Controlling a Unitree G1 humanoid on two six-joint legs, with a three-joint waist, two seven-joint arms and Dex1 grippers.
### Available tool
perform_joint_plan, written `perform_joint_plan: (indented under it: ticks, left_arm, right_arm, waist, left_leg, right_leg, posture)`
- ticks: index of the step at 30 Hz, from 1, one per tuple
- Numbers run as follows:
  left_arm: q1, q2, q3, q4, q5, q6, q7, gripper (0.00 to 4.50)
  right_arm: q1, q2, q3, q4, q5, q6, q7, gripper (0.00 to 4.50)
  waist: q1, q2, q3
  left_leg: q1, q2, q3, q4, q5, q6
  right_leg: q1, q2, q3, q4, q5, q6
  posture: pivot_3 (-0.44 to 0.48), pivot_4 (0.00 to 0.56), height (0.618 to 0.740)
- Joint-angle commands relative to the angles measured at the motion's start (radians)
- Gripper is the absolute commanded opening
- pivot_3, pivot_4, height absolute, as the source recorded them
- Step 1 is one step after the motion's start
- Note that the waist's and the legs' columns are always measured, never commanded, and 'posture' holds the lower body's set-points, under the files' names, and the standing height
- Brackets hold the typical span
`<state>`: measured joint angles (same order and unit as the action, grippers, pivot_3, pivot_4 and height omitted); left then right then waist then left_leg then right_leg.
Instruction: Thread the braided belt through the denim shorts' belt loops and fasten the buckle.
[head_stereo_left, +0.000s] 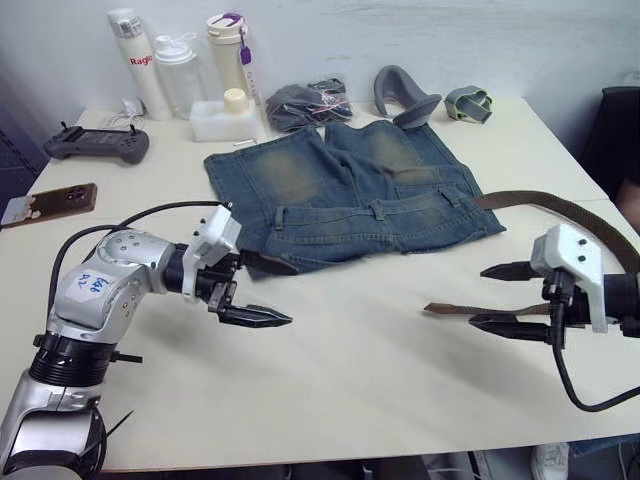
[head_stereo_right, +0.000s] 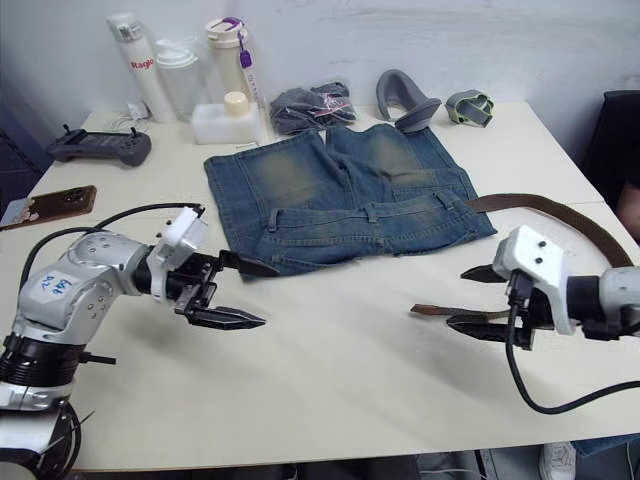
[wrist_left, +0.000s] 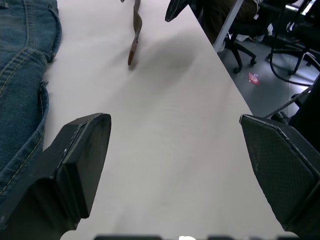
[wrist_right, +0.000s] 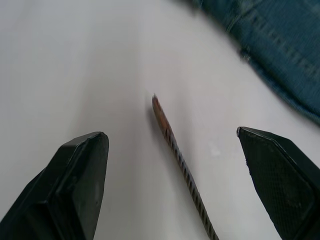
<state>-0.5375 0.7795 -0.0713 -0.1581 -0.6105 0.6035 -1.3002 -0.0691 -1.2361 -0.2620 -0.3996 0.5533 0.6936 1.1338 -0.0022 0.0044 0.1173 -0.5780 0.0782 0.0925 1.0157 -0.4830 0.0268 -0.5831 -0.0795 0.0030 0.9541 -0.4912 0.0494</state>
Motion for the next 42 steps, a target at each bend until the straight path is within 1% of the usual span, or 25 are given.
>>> perform_joint_plan:
  ticks: [1, 5, 6, 7, 9, 12, 13, 14, 15, 17, 19, 22, 23, 26, 30, 32, 33, 36, 40, 41, 42]
  left_arm:
    - [-0.018, -0.045, 0.007, -0.046, -0.001, -0.002, 0.06, 4.5]
    - [-0.025, -0.126, -0.001, -0.018, 0.042, -0.046, 0.137, 4.5]
    - [-0.027, -0.148, 0.004, -0.017, 0.044, -0.051, 0.158, 4.5]
    - [-0.026, -0.169, 0.005, -0.013, 0.051, -0.065, 0.177, 4.5]
    - [-0.026, -0.195, 0.003, -0.007, 0.07, -0.091, 0.203, 4.5]
    - [-0.022, -0.246, 0.008, -0.001, 0.078, -0.12, 0.248, 4.5]
    - [-0.02, -0.262, 0.009, 0.0, 0.079, -0.126, 0.262, 4.5]
    - [-0.021, -0.284, 0.015, 0.003, 0.07, -0.127, 0.276, 4.5]
    - [-0.022, -0.306, 0.021, 0.002, 0.051, -0.121, 0.286, 4.5]
    - [-0.036, -0.366, 0.038, 0.01, 0.017, -0.108, 0.323, 4.5]
    - [-0.045, -0.398, 0.037, 0.012, 0.004, -0.09, 0.338, 4.5]
    - [-0.065, -0.45, 0.007, 0.035, 0.017, -0.066, 0.373, 4.5]
    - [-0.075, -0.481, -0.011, 0.049, 0.025, -0.063, 0.392, 4.5]
    - [-0.094, -0.561, -0.047, 0.065, 0.027, -0.046, 0.432, 4.5]
    - [-0.104, -0.62, -0.068, 0.078, 0.017, -0.031, 0.445, 4.5]
    - [-0.094, -0.644, -0.086, 0.09, 0.027, -0.045, 0.438, 3.91]
    - [-0.091, -0.656, -0.082, 0.094, 0.017, -0.044, 0.435, 3.73]
    - [-0.101, -0.669, -0.051, 0.099, -0.021, -0.027, 0.422, 2.35]
    - [-0.104, -0.653, -0.045, 0.095, -0.05, -0.012, 0.372, 0.5]
    - [-0.106, -0.652, -0.046, 0.1, -0.049, -0.014, 0.367, 0.12]
    - [-0.108, -0.652, -0.046, 0.105, -0.049, -0.017, 0.363, 0.02]
  right_arm:
    - [-0.018, -0.032, 0.101, 0.065, -0.115, -0.067, 0.007, 4.37]
    - [-0.146, 0.043, 0.219, 0.163, -0.192, -0.1, -0.039, 4.37]
    - [-0.157, 0.051, 0.24, 0.177, -0.206, -0.105, -0.029, 3.84]
    - [-0.16, 0.053, 0.26, 0.195, -0.225, -0.128, -0.017, 3.5]
    - [-0.166, 0.057, 0.281, 0.223, -0.248, -0.158, -0.003, 2.51]
    - [-0.183, 0.066, 0.264, 0.258, -0.232, -0.178, 0.022, 0.92]
    - [-0.191, 0.069, 0.249, 0.263, -0.212, -0.172, 0.034, 0.43]
    - [-0.202, 0.072, 0.229, 0.263, -0.182, -0.157, 0.049, 0.05]
    - [-0.216, 0.075, 0.206, 0.258, -0.142, -0.134, 0.066, 0.05]
    - [-0.263, 0.101, 0.15, 0.212, -0.008, -0.039, 0.094, 0.05]
    - [-0.3, 0.127, 0.124, 0.156, 0.091, 0.043, 0.097, 0.05]
    - [-0.359, 0.18, 0.107, 0.061, 0.227, 0.154, 0.055, 0.05]
    - [-0.375, 0.199, 0.109, 0.026, 0.266, 0.188, 0.034, 0.05]
    - [-0.398, 0.245, 0.116, -0.036, 0.315, 0.239, -0.032, 0.05]
    - [-0.401, 0.278, 0.112, -0.065, 0.335, 0.262, -0.089, 0.05]
    - [-0.383, 0.283, 0.106, -0.075, 0.344, 0.267, -0.104, 0.0]
    - [-0.369, 0.282, 0.102, -0.079, 0.341, 0.265, -0.111, 0.0]
    - [-0.322, 0.277, 0.089, -0.087, 0.325, 0.252, -0.132, 0.0]
    - [-0.269, 0.285, 0.054, -0.096, 0.316, 0.234, -0.176, 0.0]
    - [-0.257, 0.295, 0.042, -0.094, 0.302, 0.214, -0.193, 0.0]
    - [-0.245, 0.302, 0.034, -0.093, 0.284, 0.189, -0.204, 0.0]
  waist:
    - [0.004, 0.0, 0.0]
    - [0.002, 0.0, 0.0]
    - [0.001, 0.0, 0.0]
    - [0.001, 0.0, 0.0]
    - [0.004, 0.0, 0.0]
    - [0.002, 0.0, 0.0]
    - [0.002, 0.0, 0.0]
    - [0.002, 0.0, 0.0]
    - [0.002, 0.001, 0.0]
    - [0.002, 0.001, 0.0]
    - [0.002, 0.0, 0.0]
    - [0.004, 0.0, 0.0]
    - [0.006, 0.0, 0.0]
    - [0.014, 0.0, 0.0]
    - [0.02, 0.0, 0.0]
    - [0.023, 0.0, 0.0]
    - [0.025, 0.0, 0.0]
    - [0.028, 0.0, 0.0]
    - [0.026, 0.0, 0.0]
    - [0.025, 0.0, 0.0]
    - [0.026, 0.0, 0.0]
  left_leg:
    - [0.0, 0.0, 0.0, 0.0, 0.0, 0.0]
    - [0.0, -0.001, 0.001, 0.001, 0.0, 0.001]
    - [0.0, -0.001, 0.001, 0.001, 0.0, 0.001]
    - [0.0, -0.001, 0.002, 0.001, 0.001, 0.001]
    - [0.0, -0.001, 0.0, 0.001, 0.001, 0.0]
    - [0.0, -0.001, 0.0, 0.001, 0.001, 0.0]
    - [0.0, -0.001, 0.0, 0.001, 0.001, 0.0]
    - [0.0, -0.001, 0.0, 0.001, 0.001, 0.0]
    - [0.0, -0.001, 0.001, 0.001, 0.001, 0.0]
    - [0.0, -0.001, 0.001, 0.001, 0.001, 0.0]
    - [0.0, -0.001, 0.0, 0.001, 0.001, -0.001]
    - [0.001, 0.0, -0.002, 0.001, 0.002, -0.002]
    - [0.001, 0.0, -0.003, 0.001, 0.002, -0.003]
    - [0.0, 0.0, -0.003, 0.0, 0.003, -0.004]
    - [0.0, -0.001, -0.002, 0.001, 0.003, -0.004]
    - [0.0, -0.001, -0.001, 0.001, 0.004, -0.004]
    - [0.0, -0.001, -0.001, 0.001, 0.004, -0.004]
    - [-0.001, -0.001, -0.002, 0.0, 0.004, -0.004]
    - [-0.001, -0.001, -0.002, 0.0, 0.004, -0.004]
    - [-0.001, -0.001, -0.002, 0.0, 0.004, -0.004]
    - [-0.001, -0.001, -0.002, 0.0, 0.004, -0.004]
  right_leg:
    - [0.0, 0.0, 0.0, 0.0, 0.0, 0.0]
    - [0.0, 0.0, 0.001, 0.001, 0.002, 0.003]
    - [0.0, 0.0, 0.002, 0.001, 0.003, 0.005]
    - [0.0, 0.0, 0.002, 0.001, 0.003, 0.006]
    - [-0.001, 0.0, 0.002, 0.001, 0.003, 0.006]
    - [-0.001, 0.0, 0.002, 0.002, 0.011, 0.021]
    - [-0.001, 0.0, 0.002, 0.001, 0.011, 0.021]
    - [-0.001, 0.0, 0.002, 0.002, 0.011, 0.021]
    - [-0.001, 0.0, 0.002, 0.002, 0.011, 0.02]
    - [-0.001, 0.0, 0.002, 0.002, 0.011, 0.02]
    - [-0.001, 0.0, 0.002, 0.003, 0.011, 0.021]
    - [0.0, 0.001, 0.002, 0.002, 0.012, 0.023]
    - [0.0, 0.001, 0.001, 0.002, 0.012, 0.023]
    - [0.0, 0.0, 0.001, 0.002, 0.012, 0.023]
    - [0.0, 0.0, 0.002, 0.0, 0.012, 0.022]
    - [0.0, 0.0, 0.002, 0.0, 0.012, 0.022]
    - [0.0, 0.0, 0.002, 0.0, 0.012, 0.022]
    - [0.001, 0.0, 0.001, -0.001, 0.012, 0.022]
    - [0.001, 0.0, 0.002, -0.001, 0.012, 0.022]
    - [0.001, 0.0, 0.002, -0.001, 0.012, 0.022]
    - [0.001, 0.0, 0.002, -0.001, 0.012, 0.022]
  posture:
    - [0.0, 0.15, 0.631]
    - [0.0, 0.15, 0.631]
    - [0.0, 0.15, 0.631]
    - [0.0, 0.15, 0.631]
    - [0.0, 0.15, 0.631]
    - [0.0, 0.15, 0.631]
    - [0.0, 0.15, 0.631]
    - [0.0, 0.15, 0.631]
    - [0.0, 0.15, 0.631]
    - [0.0, 0.15, 0.631]
    - [0.0, 0.15, 0.631]
    - [0.0, 0.15, 0.631]
    - [0.0, 0.15, 0.631]
    - [0.0, 0.15, 0.631]
    - [0.0, 0.15, 0.631]
    - [0.0, 0.15, 0.631]
    - [0.0, 0.15, 0.631]
    - [0.0, 0.15, 0.631]
    - [0.0, 0.15, 0.631]
    - [0.0, 0.15, 0.631]
    - [0.0, 0.15, 0.631]
